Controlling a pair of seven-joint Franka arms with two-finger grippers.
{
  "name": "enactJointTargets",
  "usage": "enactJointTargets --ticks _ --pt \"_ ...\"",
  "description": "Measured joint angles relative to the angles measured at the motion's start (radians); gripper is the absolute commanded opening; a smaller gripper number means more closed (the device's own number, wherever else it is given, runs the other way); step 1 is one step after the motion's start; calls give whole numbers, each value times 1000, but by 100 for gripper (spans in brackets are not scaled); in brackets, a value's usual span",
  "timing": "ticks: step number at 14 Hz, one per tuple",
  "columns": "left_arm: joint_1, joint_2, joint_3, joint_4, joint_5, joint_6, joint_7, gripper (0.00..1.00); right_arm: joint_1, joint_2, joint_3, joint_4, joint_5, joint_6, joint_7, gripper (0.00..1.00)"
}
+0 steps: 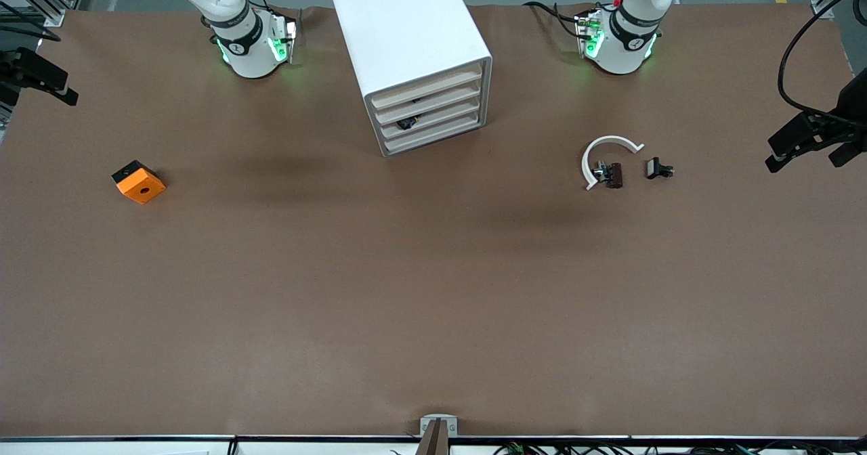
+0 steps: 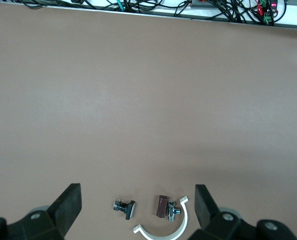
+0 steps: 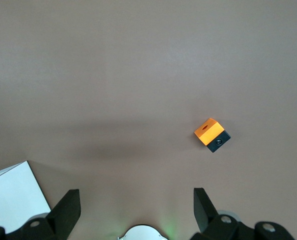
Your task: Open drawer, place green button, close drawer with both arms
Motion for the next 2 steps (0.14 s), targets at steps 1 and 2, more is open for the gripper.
enactJointTargets --ticks 1,2 --pt "0 1 0 0 0 -1 0 100 0 0 0 0 0 0 0 100" --pt "0 2 0 0 0 -1 0 100 0 0 0 0 0 0 0 100"
